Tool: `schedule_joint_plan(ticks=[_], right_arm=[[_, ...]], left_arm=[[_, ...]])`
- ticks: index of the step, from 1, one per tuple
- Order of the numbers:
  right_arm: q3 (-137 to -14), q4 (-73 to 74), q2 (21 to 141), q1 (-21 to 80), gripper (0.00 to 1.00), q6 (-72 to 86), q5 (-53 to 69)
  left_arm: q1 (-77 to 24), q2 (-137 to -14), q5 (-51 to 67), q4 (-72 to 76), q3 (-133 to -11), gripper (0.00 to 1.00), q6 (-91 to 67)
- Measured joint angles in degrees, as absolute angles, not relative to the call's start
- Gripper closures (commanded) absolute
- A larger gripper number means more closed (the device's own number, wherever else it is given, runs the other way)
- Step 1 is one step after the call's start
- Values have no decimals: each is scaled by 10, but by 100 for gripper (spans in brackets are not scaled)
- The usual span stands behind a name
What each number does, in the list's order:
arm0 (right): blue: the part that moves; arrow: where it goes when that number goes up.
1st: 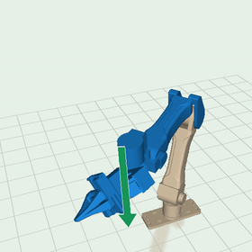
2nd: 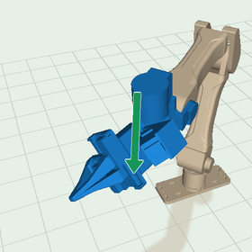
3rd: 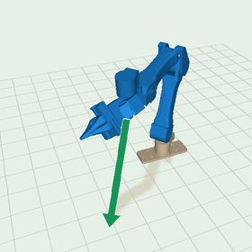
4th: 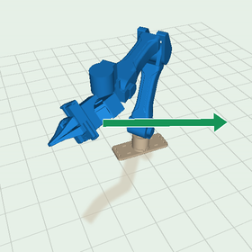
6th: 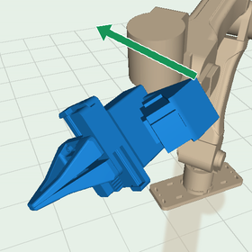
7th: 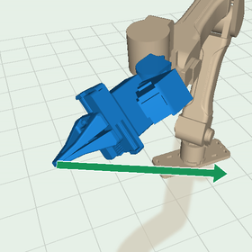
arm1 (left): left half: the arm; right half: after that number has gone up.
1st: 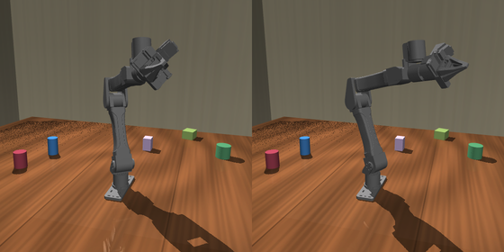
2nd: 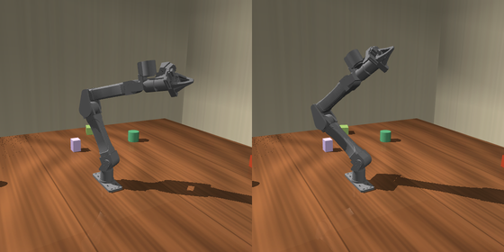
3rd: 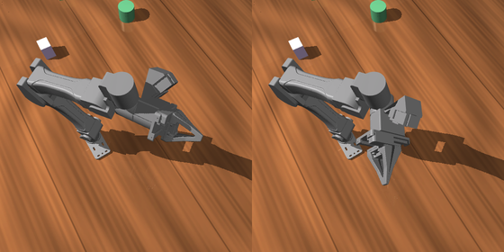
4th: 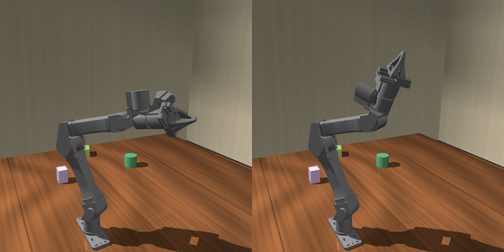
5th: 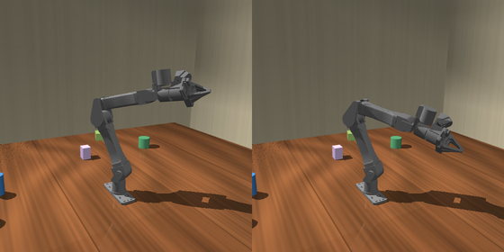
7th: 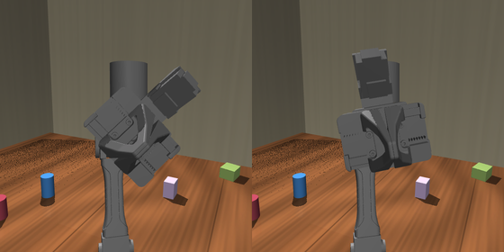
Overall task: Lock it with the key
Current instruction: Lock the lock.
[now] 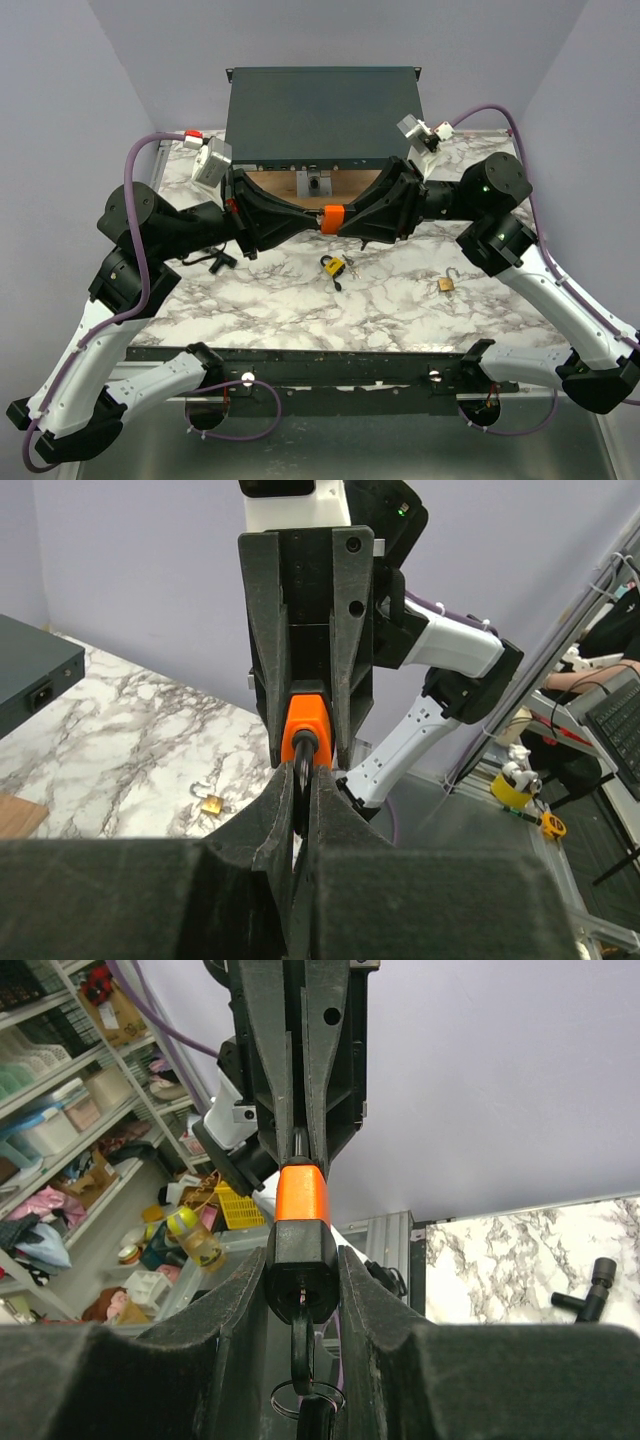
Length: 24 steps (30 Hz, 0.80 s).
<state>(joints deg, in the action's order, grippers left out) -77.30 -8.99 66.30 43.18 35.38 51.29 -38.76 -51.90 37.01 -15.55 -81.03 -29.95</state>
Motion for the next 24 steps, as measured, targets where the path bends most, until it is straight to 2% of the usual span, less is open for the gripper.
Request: schedule_joint_plan(ticks=[24], right_arm=[[-824, 18, 676, 462, 99, 297, 425]], left_arm=[[-431, -498, 281, -130, -771, 100, -289]])
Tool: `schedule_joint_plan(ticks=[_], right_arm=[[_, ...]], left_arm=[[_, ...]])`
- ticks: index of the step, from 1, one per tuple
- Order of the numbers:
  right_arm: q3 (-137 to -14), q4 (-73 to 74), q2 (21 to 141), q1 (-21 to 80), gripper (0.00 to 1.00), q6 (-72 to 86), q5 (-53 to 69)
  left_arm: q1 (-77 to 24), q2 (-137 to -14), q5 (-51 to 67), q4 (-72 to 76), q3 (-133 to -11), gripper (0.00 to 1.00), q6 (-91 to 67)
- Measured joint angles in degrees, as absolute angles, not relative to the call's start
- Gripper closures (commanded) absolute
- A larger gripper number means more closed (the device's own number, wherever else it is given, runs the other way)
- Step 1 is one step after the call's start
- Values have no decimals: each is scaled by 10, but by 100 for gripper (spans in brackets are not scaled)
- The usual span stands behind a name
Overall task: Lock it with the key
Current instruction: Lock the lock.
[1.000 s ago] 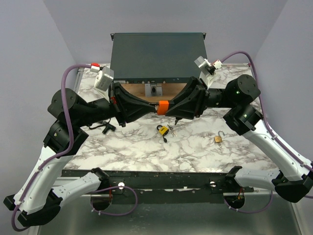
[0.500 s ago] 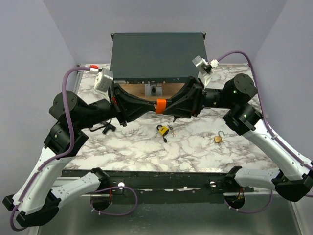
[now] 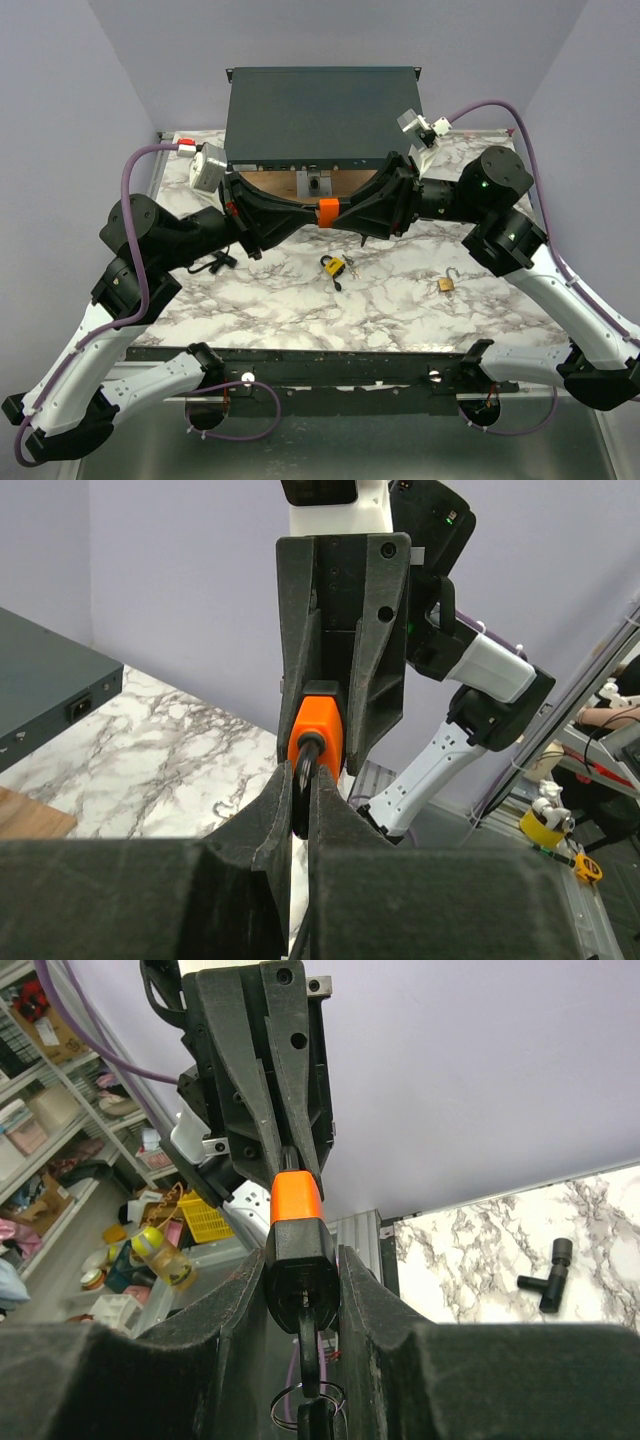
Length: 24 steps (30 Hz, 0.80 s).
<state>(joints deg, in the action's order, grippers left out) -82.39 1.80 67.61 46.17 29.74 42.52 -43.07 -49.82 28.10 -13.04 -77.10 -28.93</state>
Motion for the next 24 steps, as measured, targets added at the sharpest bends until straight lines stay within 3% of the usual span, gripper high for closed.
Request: schedule_joint_plan(ticks=[24], right_arm=[[-852, 59, 684, 489, 99, 275, 389]], left_arm=[[-471, -512, 243, -76, -779, 100, -289]])
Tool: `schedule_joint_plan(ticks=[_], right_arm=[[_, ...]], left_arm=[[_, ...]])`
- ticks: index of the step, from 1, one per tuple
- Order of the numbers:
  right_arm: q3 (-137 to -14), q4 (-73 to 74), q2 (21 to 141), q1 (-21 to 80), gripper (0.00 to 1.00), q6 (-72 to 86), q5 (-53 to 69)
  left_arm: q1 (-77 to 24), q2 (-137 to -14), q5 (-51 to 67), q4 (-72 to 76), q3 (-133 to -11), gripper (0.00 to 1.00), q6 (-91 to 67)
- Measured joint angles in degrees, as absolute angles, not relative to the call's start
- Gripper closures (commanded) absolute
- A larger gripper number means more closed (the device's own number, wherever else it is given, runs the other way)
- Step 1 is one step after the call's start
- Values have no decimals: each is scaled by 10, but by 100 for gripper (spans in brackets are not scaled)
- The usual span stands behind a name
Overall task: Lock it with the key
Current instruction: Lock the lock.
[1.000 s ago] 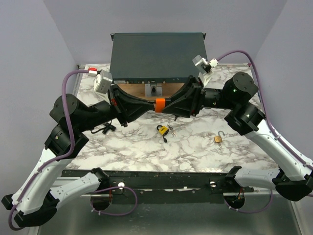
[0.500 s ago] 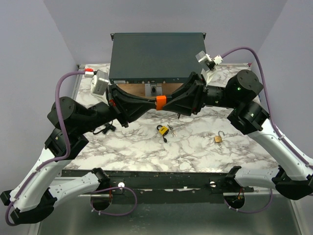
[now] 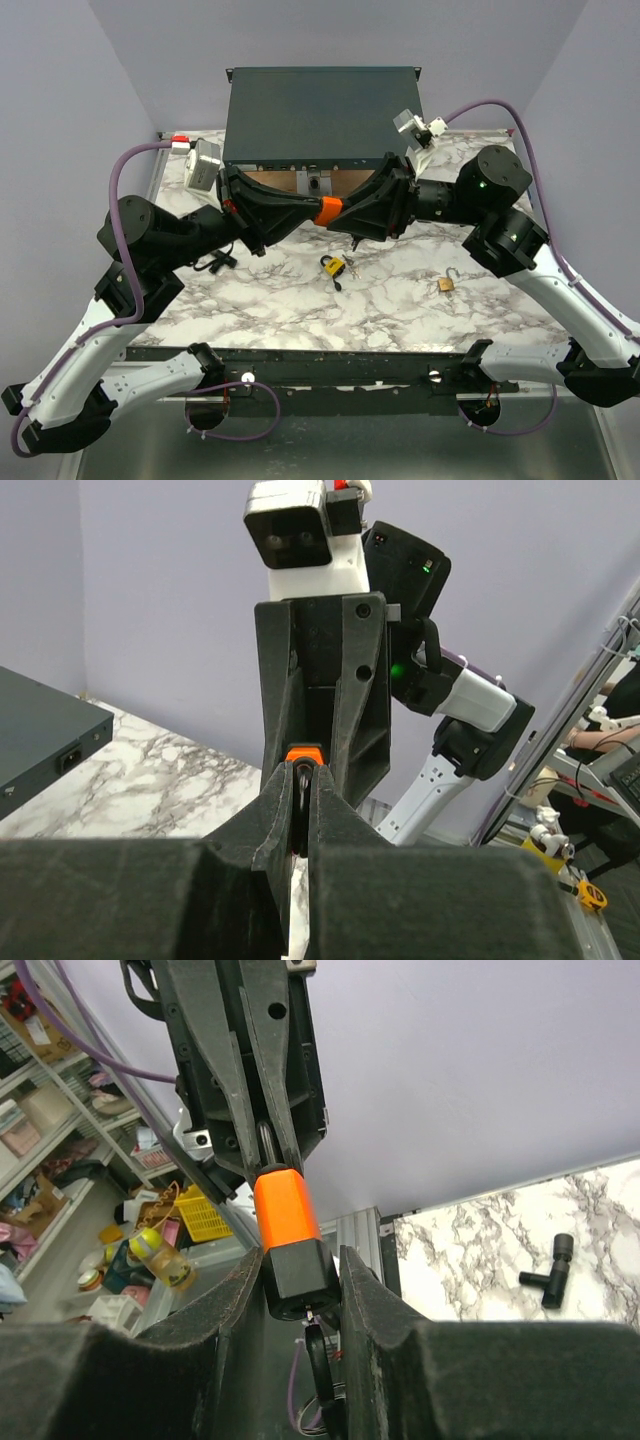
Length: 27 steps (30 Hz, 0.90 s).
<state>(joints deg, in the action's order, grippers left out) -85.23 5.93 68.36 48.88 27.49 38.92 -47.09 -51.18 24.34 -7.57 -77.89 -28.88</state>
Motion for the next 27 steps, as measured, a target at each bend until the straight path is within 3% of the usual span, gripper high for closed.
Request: schedule_joint_plan(ticks=[27], right_arm=[[-890, 53, 718, 502, 99, 331, 363]], left_arm=[[-524, -467, 103, 199, -606, 100, -337]])
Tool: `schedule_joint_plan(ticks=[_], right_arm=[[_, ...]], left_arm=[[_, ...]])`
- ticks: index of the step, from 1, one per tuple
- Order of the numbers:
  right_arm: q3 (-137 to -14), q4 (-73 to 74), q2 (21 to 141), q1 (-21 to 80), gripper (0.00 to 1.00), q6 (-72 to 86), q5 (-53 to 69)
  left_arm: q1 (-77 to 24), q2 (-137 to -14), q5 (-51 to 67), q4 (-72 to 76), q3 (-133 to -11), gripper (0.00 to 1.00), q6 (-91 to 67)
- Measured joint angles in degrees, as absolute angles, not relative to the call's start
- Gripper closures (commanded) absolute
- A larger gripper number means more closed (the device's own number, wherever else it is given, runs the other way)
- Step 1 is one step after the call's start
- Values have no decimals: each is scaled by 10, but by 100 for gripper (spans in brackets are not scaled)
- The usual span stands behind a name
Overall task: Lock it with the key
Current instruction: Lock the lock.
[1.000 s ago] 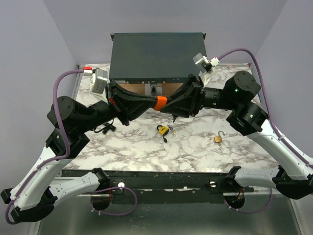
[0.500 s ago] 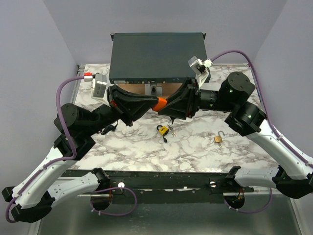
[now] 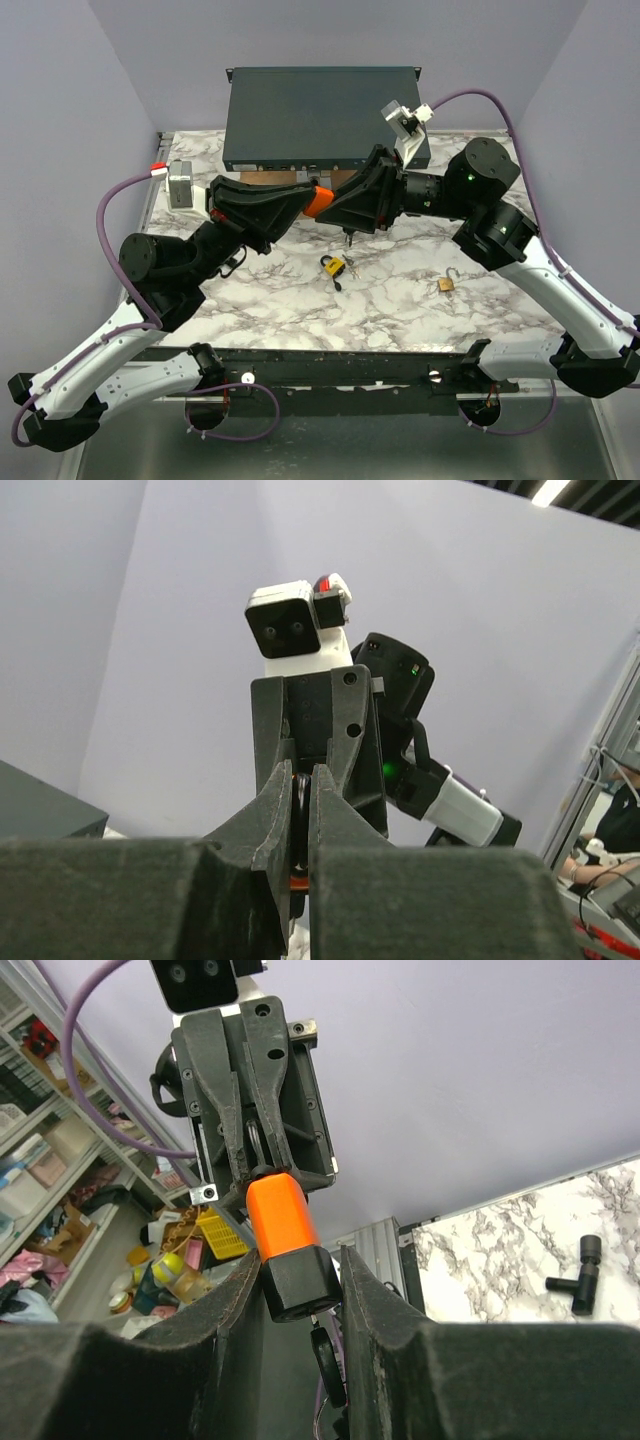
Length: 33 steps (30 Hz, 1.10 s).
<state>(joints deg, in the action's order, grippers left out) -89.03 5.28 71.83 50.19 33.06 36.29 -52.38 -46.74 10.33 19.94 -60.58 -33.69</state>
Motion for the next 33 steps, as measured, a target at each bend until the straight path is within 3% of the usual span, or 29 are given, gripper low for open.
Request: schedule_joint_plan(ticks=[22, 33], right_arm=[[-933, -28, 759, 502, 99, 381, 386], [-938, -34, 759, 511, 99, 374, 357]], left_arm=[[-556, -482, 10, 402, -542, 100, -372], [-559, -500, 3, 424, -539, 100, -391]])
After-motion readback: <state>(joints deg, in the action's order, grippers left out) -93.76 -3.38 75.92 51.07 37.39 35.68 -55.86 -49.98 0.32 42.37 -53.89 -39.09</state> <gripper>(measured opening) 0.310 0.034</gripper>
